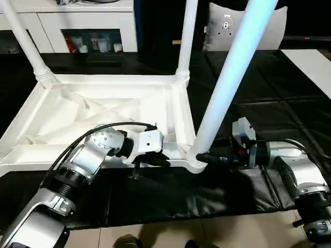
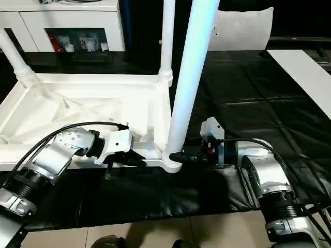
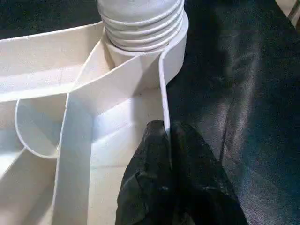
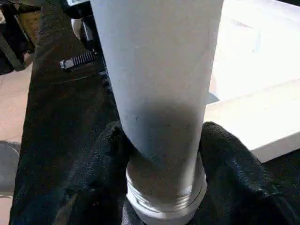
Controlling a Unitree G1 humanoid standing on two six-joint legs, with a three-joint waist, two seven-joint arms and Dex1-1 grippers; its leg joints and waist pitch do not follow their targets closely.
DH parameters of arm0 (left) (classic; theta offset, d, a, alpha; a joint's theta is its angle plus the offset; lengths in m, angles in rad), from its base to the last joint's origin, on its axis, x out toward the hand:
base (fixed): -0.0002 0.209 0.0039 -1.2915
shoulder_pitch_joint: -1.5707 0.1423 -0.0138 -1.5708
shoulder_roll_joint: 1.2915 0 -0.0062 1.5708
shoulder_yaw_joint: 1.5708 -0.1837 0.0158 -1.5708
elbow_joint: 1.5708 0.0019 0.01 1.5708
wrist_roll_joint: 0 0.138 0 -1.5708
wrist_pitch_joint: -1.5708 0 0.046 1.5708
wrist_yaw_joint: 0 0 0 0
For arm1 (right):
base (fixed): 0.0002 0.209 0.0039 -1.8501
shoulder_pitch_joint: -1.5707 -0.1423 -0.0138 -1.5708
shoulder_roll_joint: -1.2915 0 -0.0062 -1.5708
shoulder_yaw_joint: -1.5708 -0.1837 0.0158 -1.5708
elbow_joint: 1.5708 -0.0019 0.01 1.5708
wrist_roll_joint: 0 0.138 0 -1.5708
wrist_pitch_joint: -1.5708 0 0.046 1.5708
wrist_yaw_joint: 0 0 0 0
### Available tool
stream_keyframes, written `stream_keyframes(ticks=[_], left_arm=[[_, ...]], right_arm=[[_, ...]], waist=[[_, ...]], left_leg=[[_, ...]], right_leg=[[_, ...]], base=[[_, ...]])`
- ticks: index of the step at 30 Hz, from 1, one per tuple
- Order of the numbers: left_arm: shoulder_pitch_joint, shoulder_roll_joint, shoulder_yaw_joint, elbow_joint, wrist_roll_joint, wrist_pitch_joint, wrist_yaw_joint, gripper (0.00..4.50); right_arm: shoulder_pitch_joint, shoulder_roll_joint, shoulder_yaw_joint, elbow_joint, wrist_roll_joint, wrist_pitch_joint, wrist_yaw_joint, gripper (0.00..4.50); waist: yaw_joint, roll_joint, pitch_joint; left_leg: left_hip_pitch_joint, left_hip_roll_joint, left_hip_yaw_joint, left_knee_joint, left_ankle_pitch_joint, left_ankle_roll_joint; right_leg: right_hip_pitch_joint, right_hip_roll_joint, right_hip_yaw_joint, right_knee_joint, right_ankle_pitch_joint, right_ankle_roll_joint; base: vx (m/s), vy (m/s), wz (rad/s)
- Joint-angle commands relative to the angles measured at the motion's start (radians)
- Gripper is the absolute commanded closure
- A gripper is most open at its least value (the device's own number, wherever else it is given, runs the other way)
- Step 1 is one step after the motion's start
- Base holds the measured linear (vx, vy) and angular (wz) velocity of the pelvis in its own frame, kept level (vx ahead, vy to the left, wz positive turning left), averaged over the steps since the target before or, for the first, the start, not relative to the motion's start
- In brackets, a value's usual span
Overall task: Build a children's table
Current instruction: Rotate leg to tighten
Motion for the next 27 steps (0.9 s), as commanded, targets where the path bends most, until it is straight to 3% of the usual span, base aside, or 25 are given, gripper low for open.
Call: stream_keyframes(ticks=[1, 10, 12, 14, 16, 18, 19, 20, 21, 22, 23, 24, 27], left_arm=[[-0.008, 0.002, -0.041, 0.01, 0.027, -0.015, -0.04, 4.5], [-0.005, -0.008, -0.025, 0.016, 0.019, 0.035, -0.018, 4.5], [-0.009, -0.03, -0.009, 0.014, 0.023, 0.085, 0.041, 4.5], [-0.012, -0.057, 0.011, 0.004, 0.022, 0.135, 0.103, 4.5], [-0.013, -0.095, 0.036, -0.017, 0.009, 0.201, 0.16, 4.5], [-0.015, -0.15, 0.062, -0.042, -0.004, 0.282, 0.229, 4.5], [-0.018, -0.169, 0.069, -0.045, -0.005, 0.306, 0.256, 4.5], [-0.018, -0.17, 0.07, -0.045, -0.005, 0.307, 0.257, 4.5], [-0.025, -0.203, 0.08, -0.043, -0.004, 0.341, 0.303, 4.5], [-0.028, -0.217, 0.083, -0.04, -0.002, 0.352, 0.321, 4.5], [-0.035, -0.242, 0.092, -0.029, 0.001, 0.368, 0.363, 4.5], [-0.04, -0.26, 0.099, -0.022, 0.004, 0.381, 0.391, 4.5], [-0.073, -0.345, 0.138, 0.032, 0.023, 0.4, 0.558, 4.5]], right_arm=[[-0.008, -0.003, 0.011, 0.001, 0.008, -0.008, 0.026, 2.5], [0.061, 0.007, 0.027, -0.085, 0.041, 0.067, 0.027, 2.59], [0.094, 0.023, 0.025, -0.131, 0.058, 0.121, -0.017, 2.59], [0.109, 0.054, 0.017, -0.147, 0.043, 0.156, -0.103, 2.59], [0.112, 0.093, -0.002, -0.148, 0.032, 0.206, -0.207, 2.59], [0.095, 0.152, -0.022, -0.124, -0.005, 0.235, -0.349, 2.59], [0.086, 0.176, -0.03, -0.112, -0.014, 0.238, -0.395, 2.59], [0.086, 0.177, -0.03, -0.111, -0.015, 0.238, -0.398, 2.59], [0.067, 0.217, -0.045, -0.091, -0.029, 0.246, -0.478, 2.59], [0.058, 0.234, -0.051, -0.081, -0.034, 0.25, -0.512, 2.59], [0.044, 0.259, -0.061, -0.067, -0.046, 0.258, -0.566, 2.59], [0.037, 0.276, -0.067, -0.063, -0.053, 0.268, -0.603, 2.59], [-0.011, 0.366, -0.129, -0.011, -0.064, 0.311, -0.815, 2.59]], waist=[[-0.001, -0.006, -0.07], [0.004, -0.005, -0.07], [0.007, 0.001, -0.066], [0.009, -0.002, -0.063], [0.002, -0.002, -0.055], [-0.007, -0.001, -0.046], [-0.014, 0.001, -0.044], [-0.019, 0.001, -0.043], [-0.032, 0.0, -0.044], [-0.043, 0.003, -0.049], [-0.05, 0.003, -0.048], [-0.061, 0.01, -0.05], [-0.078, 0.008, -0.057]], left_leg=[[0.005, 0.065, -0.016, -0.065, -0.157, 0.092], [0.006, 0.066, -0.015, -0.065, -0.15, 0.094], [0.01, 0.066, -0.015, -0.067, -0.173, 0.083], [0.013, 0.067, -0.016, -0.071, -0.195, 0.075], [0.017, 0.065, -0.018, -0.076, -0.239, 0.055], [0.028, 0.059, -0.02, -0.075, -0.303, 0.025], [0.036, 0.052, -0.025, -0.072, -0.342, 0.008], [0.04, 0.052, -0.027, -0.071, -0.358, 0.003], [0.038, 0.052, -0.031, -0.073, -0.373, 0.002], [0.023, 0.057, -0.039, -0.081, -0.373, 0.001], [0.019, 0.059, -0.042, -0.084, -0.382, 0.0], [0.023, 0.062, -0.044, -0.085, -0.404, -0.001], [0.021, 0.056, -0.04, -0.082, -0.376, 0.014]], right_leg=[[0.061, -0.092, 0.069, -0.076, -0.286, -0.176], [0.061, -0.091, 0.07, -0.075, -0.273, -0.174], [0.058, -0.092, 0.071, -0.082, -0.317, -0.164], [0.057, -0.093, 0.07, -0.087, -0.348, -0.157], [0.055, -0.094, 0.069, -0.096, -0.431, -0.136], [0.048, -0.096, 0.061, -0.114, -0.569, -0.104], [0.046, -0.099, 0.051, -0.13, -0.658, -0.067], [0.045, -0.1, 0.047, -0.137, -0.683, -0.051], [0.052, -0.099, 0.038, -0.143, -0.687, -0.031], [0.063, -0.097, 0.035, -0.137, -0.644, -0.025], [0.064, -0.097, 0.033, -0.136, -0.631, -0.023], [0.061, -0.096, 0.036, -0.135, -0.597, -0.034], [0.06, -0.098, 0.044, -0.13, -0.519, -0.074]], base=[[0.0, 0.0, 0.0], [0.0, 0.0, 0.0], [0.0, 0.0, 0.0], [0.0, 0.0, 0.0], [0.0, 0.0, 0.0], [0.0, 0.0, 0.0], [0.0, 0.0, 0.0], [0.0, 0.0, 0.0], [0.0, 0.0, 0.0], [0.0, 0.0, 0.0], [-0.024, 0.051, -0.13], [-0.024, 0.051, -0.13], [0.0, 0.0, 0.0]])
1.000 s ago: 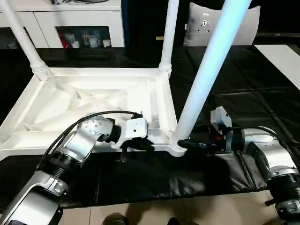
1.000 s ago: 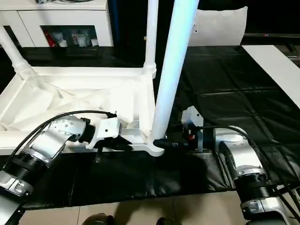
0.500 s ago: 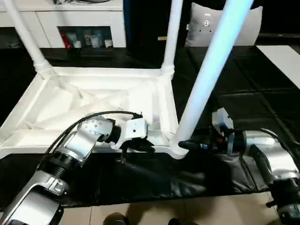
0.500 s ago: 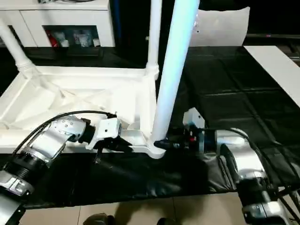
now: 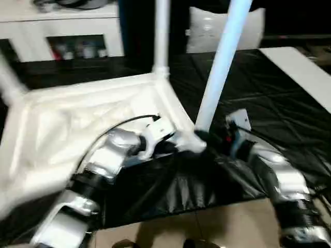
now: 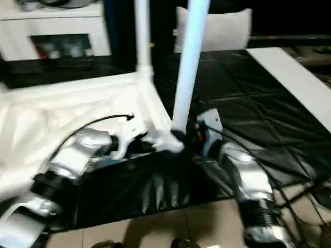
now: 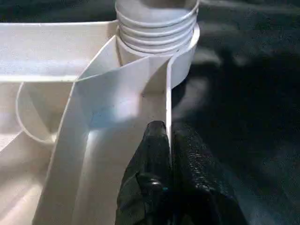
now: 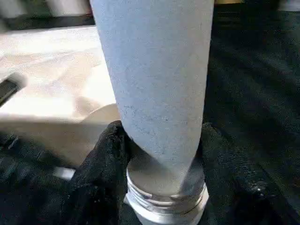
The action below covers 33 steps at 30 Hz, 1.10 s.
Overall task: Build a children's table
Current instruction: Rotate leg to tighten
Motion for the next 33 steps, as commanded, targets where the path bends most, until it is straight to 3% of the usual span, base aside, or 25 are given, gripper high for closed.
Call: stream_keyframes(ticks=[1, 2, 3, 5, 7, 9, 10, 12, 14, 15, 17, 18, 20, 23, 24, 25, 26, 31, 33], left_arm=[[-0.054, -0.083, 0.031, 0.01, -0.008, 0.001, 0.136, 4.5], [-0.063, -0.104, 0.044, 0.02, -0.001, 0.004, 0.181, 4.5], [-0.071, -0.12, 0.055, 0.026, 0.005, 0.009, 0.217, 4.5], [-0.081, -0.129, 0.062, 0.033, 0.021, 0.012, 0.257, 4.5], [-0.086, -0.121, 0.059, 0.037, 0.032, 0.01, 0.267, 4.5], [-0.083, -0.102, 0.046, 0.037, 0.039, -0.001, 0.25, 4.5], [-0.08, -0.094, 0.042, 0.037, 0.04, -0.007, 0.24, 4.5], [-0.072, -0.083, 0.037, 0.033, 0.041, -0.015, 0.225, 4.5], [-0.064, -0.072, 0.034, 0.031, 0.04, -0.022, 0.213, 4.5], [-0.056, -0.061, 0.029, 0.03, 0.041, -0.033, 0.199, 4.5], [-0.034, -0.029, 0.009, 0.017, 0.044, -0.054, 0.148, 4.5], [-0.026, -0.014, -0.002, 0.012, 0.044, -0.074, 0.121, 4.5], [-0.009, 0.03, -0.023, 0.001, 0.033, -0.107, 0.047, 4.5], [0.002, 0.067, -0.037, -0.004, 0.03, -0.126, -0.003, 4.5], [0.004, 0.077, -0.042, -0.004, 0.032, -0.136, -0.015, 4.5], [0.008, 0.093, -0.049, -0.005, 0.032, -0.143, -0.041, 4.5], [0.011, 0.104, -0.054, -0.005, 0.032, -0.149, -0.059, 4.5], [0.022, 0.153, -0.08, -0.005, 0.031, -0.21, -0.151, 4.5], [0.031, 0.196, -0.107, -0.012, 0.026, -0.271, -0.245, 4.5]], right_arm=[[-0.026, 0.089, 0.005, 0.072, 0.011, 0.071, -0.134, 2.59], [-0.038, 0.111, -0.012, 0.09, 0.007, 0.065, -0.185, 2.59], [-0.046, 0.123, -0.016, 0.102, -0.004, 0.047, -0.214, 2.24], [-0.049, 0.132, -0.004, 0.112, -0.026, -0.006, -0.22, 2.03], [-0.04, 0.138, -0.002, 0.108, -0.027, -0.037, -0.207, 1.86], [-0.026, 0.123, 0.008, 0.095, -0.04, -0.058, -0.187, 1.67], [-0.02, 0.115, 0.005, 0.091, -0.04, -0.068, -0.179, 1.54], [-0.013, 0.105, -0.006, 0.082, -0.032, -0.078, -0.166, 1.44], [-0.01, 0.091, -0.015, 0.075, -0.023, -0.09, -0.15, 1.24], [-0.007, 0.073, -0.018, 0.074, -0.019, -0.108, -0.129, 1.08], [-0.003, 0.023, -0.016, 0.078, -0.017, -0.157, -0.062, 0.95], [-0.001, 0.001, -0.014, 0.08, -0.015, -0.171, -0.028, 0.95], [-0.002, -0.068, -0.011, 0.076, 0.001, -0.19, 0.087, 0.79], [-0.001, -0.121, -0.006, 0.064, 0.015, -0.2, 0.179, 0.48], [0.0, -0.133, -0.005, 0.06, 0.018, -0.203, 0.203, 0.48], [0.0, -0.153, -0.003, 0.053, 0.025, -0.202, 0.239, 0.38], [-0.001, -0.167, -0.002, 0.05, 0.03, -0.203, 0.263, 0.31], [-0.002, -0.225, 0.019, 0.037, 0.05, -0.214, 0.376, 0.04], [0.004, -0.27, 0.053, 0.017, 0.068, -0.232, 0.494, 0.04]], waist=[[0.001, 0.001, -0.057], [0.001, 0.004, -0.057], [0.003, 0.001, -0.058], [0.007, 0.001, -0.061], [0.014, -0.002, -0.068], [0.019, -0.004, -0.075], [0.02, -0.006, -0.079], [0.025, -0.004, -0.091], [0.03, -0.006, -0.097], [0.033, -0.003, -0.096], [0.037, 0.0, -0.093], [0.037, -0.002, -0.086], [0.04, -0.002, -0.082], [0.041, 0.0, -0.077], [0.041, 0.0, -0.075], [0.041, 0.0, -0.075], [0.043, -0.004, -0.076], [0.05, -0.002, -0.081], [0.059, -0.005, -0.083]], left_leg=[[0.007, 0.057, -0.041, -0.082, -0.373, 0.017], [0.009, 0.056, -0.037, -0.081, -0.354, 0.021], [0.011, 0.054, -0.034, -0.079, -0.339, 0.025], [0.007, 0.055, -0.029, -0.079, -0.305, 0.036], [-0.001, 0.058, -0.025, -0.078, -0.233, 0.059], [0.0, 0.058, -0.02, -0.073, -0.191, 0.073], [-0.01, 0.055, -0.02, -0.069, -0.143, 0.088], [-0.015, 0.053, -0.017, -0.058, -0.062, 0.119], [-0.026, 0.049, -0.017, -0.045, 0.056, 0.183], [-0.023, 0.051, -0.015, -0.043, 0.053, 0.207], [-0.022, 0.053, -0.014, -0.043, 0.031, 0.212], [-0.022, 0.056, -0.011, -0.048, -0.033, 0.19], [-0.019, 0.056, -0.011, -0.051, -0.085, 0.16], [-0.013, 0.059, -0.012, -0.056, -0.139, 0.133], [-0.008, 0.058, -0.012, -0.059, -0.175, 0.11], [-0.008, 0.058, -0.012, -0.059, -0.175, 0.11], [-0.006, 0.058, -0.014, -0.06, -0.185, 0.098], [-0.007, 0.062, -0.014, -0.059, -0.156, 0.102], [-0.007, 0.061, -0.012, -0.057, -0.149, 0.108]], right_leg=[[0.04, -0.097, 0.049, -0.093, -0.514, -0.082], [0.034, -0.096, 0.053, -0.091, -0.496, -0.099], [0.034, -0.096, 0.055, -0.093, -0.482, -0.104], [0.037, -0.097, 0.059, -0.089, -0.444, -0.111], [0.043, -0.095, 0.067, -0.073, -0.34, -0.14], [0.043, -0.094, 0.072, -0.062, -0.28, -0.165], [0.049, -0.095, 0.074, -0.051, -0.219, -0.18], [0.051, -0.094, 0.076, -0.033, -0.099, -0.211], [0.05, -0.089, 0.076, -0.003, 0.097, -0.258], [0.047, -0.089, 0.072, -0.005, 0.095, -0.265], [0.045, -0.09, 0.071, -0.01, 0.057, -0.265], [0.046, -0.089, 0.071, -0.023, -0.048, -0.247], [0.047, -0.089, 0.07, -0.034, -0.15, -0.222], [0.044, -0.085, 0.07, -0.043, -0.227, -0.196], [0.041, -0.086, 0.07, -0.05, -0.287, -0.179], [0.041, -0.086, 0.07, -0.05, -0.287, -0.179], [0.042, -0.088, 0.07, -0.053, -0.323, -0.166], [0.042, -0.088, 0.073, -0.044, -0.261, -0.186], [0.043, -0.089, 0.074, -0.042, -0.249, -0.186]], base=[[0.0, 0.0, 0.0], [0.0, 0.0, 0.0], [0.0, 0.0, 0.0], [0.0, 0.0, 0.0], [0.027, -0.005, 0.0], [0.026, -0.009, 0.01], [0.053, -0.032, 0.01], [0.0, 0.0, 0.0], [0.026, -0.021, 0.01], [0.0, 0.0, 0.0], [0.0, 0.0, 0.0], [0.0, 0.0, 0.0], [0.0, 0.0, 0.0], [0.0, 0.0, 0.0], [0.0, 0.0, 0.0], [0.0, 0.0, 0.0], [0.0, 0.0, 0.0], [0.0, 0.0, 0.0], [0.0, 0.0, 0.0]])
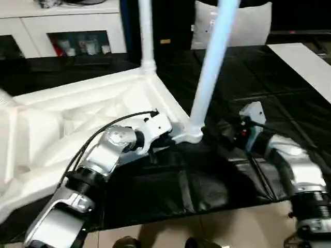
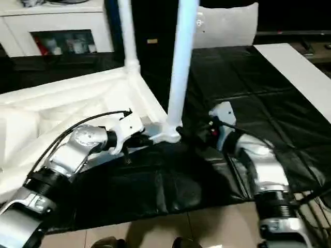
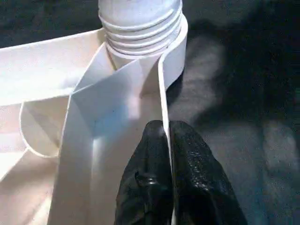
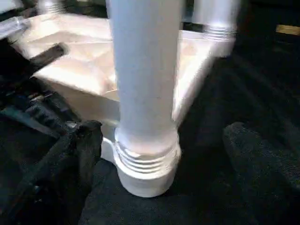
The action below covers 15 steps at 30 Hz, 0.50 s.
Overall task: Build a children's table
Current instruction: Rotate leg to tighten
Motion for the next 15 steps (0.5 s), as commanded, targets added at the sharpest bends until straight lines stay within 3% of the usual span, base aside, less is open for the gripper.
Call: stream_keyframes(ticks=[1, 5, 6, 10, 12, 15], left_arm=[[0.022, 0.042, -0.064, -0.01, 0.011, -0.073, -0.125, 4.5], [0.025, 0.08, -0.092, -0.015, -0.014, -0.153, -0.246, 4.5], [0.024, 0.089, -0.1, -0.017, -0.019, -0.167, -0.278, 4.5], [0.025, 0.134, -0.125, -0.038, -0.045, -0.211, -0.407, 4.5], [0.024, 0.147, -0.131, -0.042, -0.046, -0.222, -0.433, 4.5], [0.02, 0.156, -0.135, -0.039, -0.044, -0.234, -0.448, 4.5]], right_arm=[[0.014, -0.04, 0.043, -0.043, 0.023, -0.022, 0.128, 0.04], [0.002, -0.074, 0.088, -0.017, 0.01, -0.055, 0.241, 0.04], [-0.004, -0.076, 0.095, -0.005, 0.003, -0.064, 0.261, 0.3], [-0.03, -0.081, 0.132, 0.022, 0.007, -0.059, 0.338, 0.64], [-0.032, -0.082, 0.146, 0.02, 0.012, -0.052, 0.365, 0.82], [-0.031, -0.083, 0.162, 0.014, 0.02, -0.04, 0.394, 1.19]], waist=[[0.007, -0.006, -0.081], [0.016, -0.005, -0.082], [0.02, -0.003, -0.083], [0.031, -0.004, -0.08], [0.033, -0.001, -0.079], [0.034, -0.006, -0.078]], left_leg=[[0.007, 0.059, -0.018, -0.061, -0.143, 0.108], [0.006, 0.063, -0.016, -0.061, -0.123, 0.115], [0.008, 0.065, -0.016, -0.06, -0.128, 0.114], [0.013, 0.068, -0.015, -0.063, -0.147, 0.096], [0.014, 0.069, -0.015, -0.064, -0.157, 0.091], [0.012, 0.068, -0.016, -0.066, -0.167, 0.082]], right_leg=[[0.067, -0.09, 0.066, -0.069, -0.267, -0.176], [0.065, -0.088, 0.065, -0.062, -0.231, -0.187], [0.063, -0.089, 0.065, -0.061, -0.232, -0.193], [0.06, -0.09, 0.068, -0.06, -0.243, -0.204], [0.059, -0.09, 0.068, -0.059, -0.25, -0.204], [0.063, -0.092, 0.068, -0.062, -0.277, -0.192]], base=[[0.0, 0.0, 0.0], [0.0, 0.0, 0.0], [0.0, 0.0, 0.0], [0.0, 0.0, 0.0], [0.0, 0.0, 0.0], [0.0, 0.0, 0.0]])
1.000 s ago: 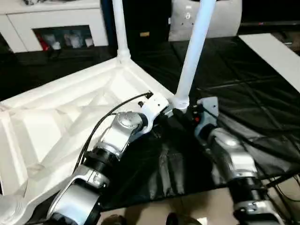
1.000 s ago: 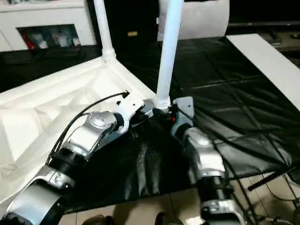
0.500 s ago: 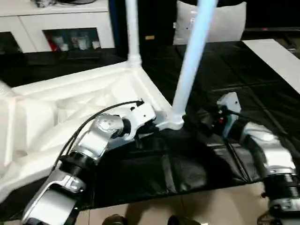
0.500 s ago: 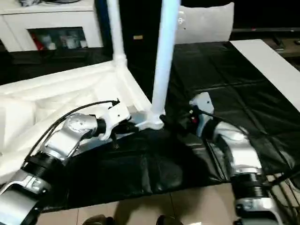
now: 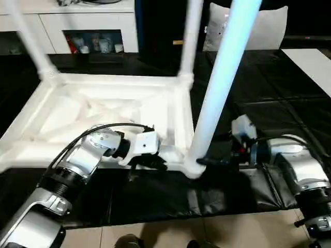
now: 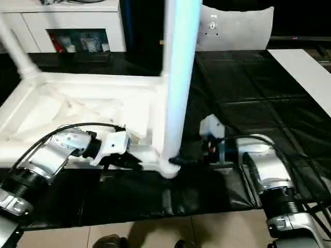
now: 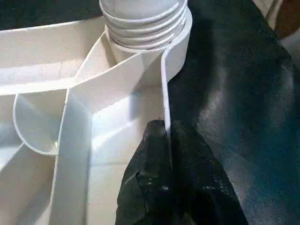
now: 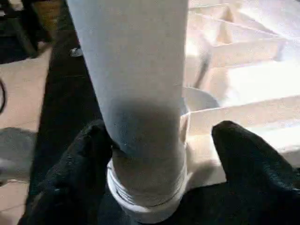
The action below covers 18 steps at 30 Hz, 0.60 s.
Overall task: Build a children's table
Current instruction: Rotate leg to tighten
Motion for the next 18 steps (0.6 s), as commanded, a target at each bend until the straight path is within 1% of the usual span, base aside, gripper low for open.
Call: stream_keyframes(ticks=[1, 2, 3, 5, 6, 7, 9, 10, 11, 12, 13, 15, 17, 18], left_arm=[[0.002, 0.006, -0.054, -0.018, 0.026, -0.026, -0.083, 4.5], [0.0, 0.006, -0.052, -0.013, 0.025, -0.034, -0.091, 4.5], [0.0, 0.006, -0.052, -0.013, 0.025, -0.034, -0.091, 4.5], [-0.003, 0.005, -0.049, -0.004, 0.021, -0.046, -0.1, 4.5], [-0.005, 0.004, -0.047, -0.001, 0.019, -0.048, -0.103, 4.5], [-0.006, 0.005, -0.048, 0.0, 0.018, -0.048, -0.104, 4.5], [-0.009, 0.005, -0.05, 0.005, 0.014, -0.049, -0.104, 4.5], [-0.01, 0.005, -0.05, 0.006, 0.013, -0.049, -0.104, 4.5], [-0.01, 0.004, -0.05, 0.009, 0.014, -0.05, -0.102, 4.5], [-0.011, 0.004, -0.051, 0.011, 0.014, -0.051, -0.1, 4.5], [-0.011, 0.004, -0.051, 0.011, 0.014, -0.051, -0.1, 4.5], [-0.012, 0.004, -0.052, 0.017, 0.016, -0.052, -0.098, 4.5], [-0.011, 0.003, -0.051, 0.019, 0.017, -0.046, -0.093, 4.5], [-0.011, -0.001, -0.046, 0.022, 0.018, -0.029, -0.076, 4.5]], right_arm=[[-0.007, -0.015, 0.01, -0.008, 0.005, 0.009, 0.025, 1.19], [-0.009, -0.014, 0.017, -0.007, 0.01, 0.013, 0.04, 1.31], [-0.009, -0.014, 0.017, -0.007, 0.01, 0.013, 0.04, 1.42], [-0.011, -0.009, 0.027, -0.004, 0.016, 0.021, 0.062, 1.42], [-0.012, -0.007, 0.03, -0.001, 0.017, 0.024, 0.07, 1.69], [-0.013, -0.006, 0.032, 0.001, 0.018, 0.028, 0.075, 1.69], [-0.014, -0.005, 0.036, 0.005, 0.026, 0.043, 0.092, 1.92], [-0.014, -0.004, 0.037, 0.006, 0.029, 0.048, 0.096, 1.92], [-0.011, -0.006, 0.041, 0.004, 0.03, 0.051, 0.101, 2.04], [-0.007, -0.009, 0.045, 0.0, 0.03, 0.054, 0.107, 2.16], [-0.007, -0.009, 0.045, 0.0, 0.03, 0.054, 0.107, 2.16], [-0.003, -0.007, 0.045, -0.004, 0.04, 0.068, 0.111, 2.4], [0.004, -0.008, 0.046, -0.011, 0.043, 0.075, 0.114, 2.46], [0.015, -0.009, 0.048, -0.023, 0.045, 0.087, 0.116, 2.49]], waist=[[-0.004, -0.004, -0.078], [-0.004, -0.007, -0.078], [-0.004, -0.007, -0.079], [-0.004, -0.006, -0.079], [-0.004, -0.007, -0.079], [-0.004, -0.007, -0.079], [-0.004, -0.006, -0.079], [-0.004, -0.007, -0.079], [-0.004, -0.005, -0.079], [-0.003, -0.005, -0.078], [-0.002, -0.006, -0.079], [0.0, -0.005, -0.078], [0.001, -0.006, -0.078], [0.002, -0.004, -0.078]], left_leg=[[0.011, 0.067, -0.017, -0.067, -0.162, 0.079], [0.01, 0.067, -0.016, -0.067, -0.155, 0.08], [0.009, 0.067, -0.017, -0.066, -0.152, 0.081], [0.01, 0.066, -0.016, -0.066, -0.147, 0.083], [0.008, 0.066, -0.016, -0.065, -0.139, 0.087], [0.009, 0.067, -0.017, -0.065, -0.138, 0.088], [0.008, 0.066, -0.016, -0.065, -0.138, 0.089], [0.008, 0.066, -0.016, -0.065, -0.137, 0.088], [0.009, 0.066, -0.016, -0.065, -0.137, 0.087], [0.009, 0.066, -0.016, -0.065, -0.141, 0.086], [0.009, 0.066, -0.016, -0.065, -0.14, 0.085], [0.01, 0.066, -0.016, -0.066, -0.143, 0.084], [0.01, 0.065, -0.016, -0.066, -0.145, 0.081], [0.01, 0.066, -0.016, -0.066, -0.144, 0.08]], right_leg=[[0.06, -0.091, 0.068, -0.063, -0.282, -0.188], [0.061, -0.091, 0.068, -0.062, -0.277, -0.186], [0.061, -0.091, 0.068, -0.06, -0.273, -0.186], [0.061, -0.091, 0.067, -0.061, -0.271, -0.186], [0.061, -0.09, 0.067, -0.06, -0.265, -0.186], [0.061, -0.09, 0.067, -0.06, -0.263, -0.187], [0.061, -0.09, 0.066, -0.06, -0.266, -0.186], [0.061, -0.09, 0.067, -0.06, -0.267, -0.185], [0.061, -0.09, 0.067, -0.061, -0.27, -0.185], [0.06, -0.09, 0.067, -0.062, -0.276, -0.184], [0.061, -0.09, 0.067, -0.062, -0.278, -0.182], [0.06, -0.09, 0.067, -0.062, -0.28, -0.18], [0.061, -0.09, 0.066, -0.063, -0.288, -0.177], [0.06, -0.089, 0.067, -0.063, -0.286, -0.177]], base=[[0.0, 0.0, 0.0], [0.0, 0.0, 0.0], [0.0, 0.0, 0.0], [0.0, 0.0, 0.0], [0.0, 0.0, 0.0], [0.0, 0.0, 0.0], [0.0, 0.0, 0.0], [0.0, 0.0, 0.0], [0.0, 0.0, 0.0], [0.0, 0.0, 0.0], [0.0, 0.0, 0.0], [0.0, 0.0, 0.0], [0.0, 0.0, 0.0], [0.0, 0.0, 0.0]])
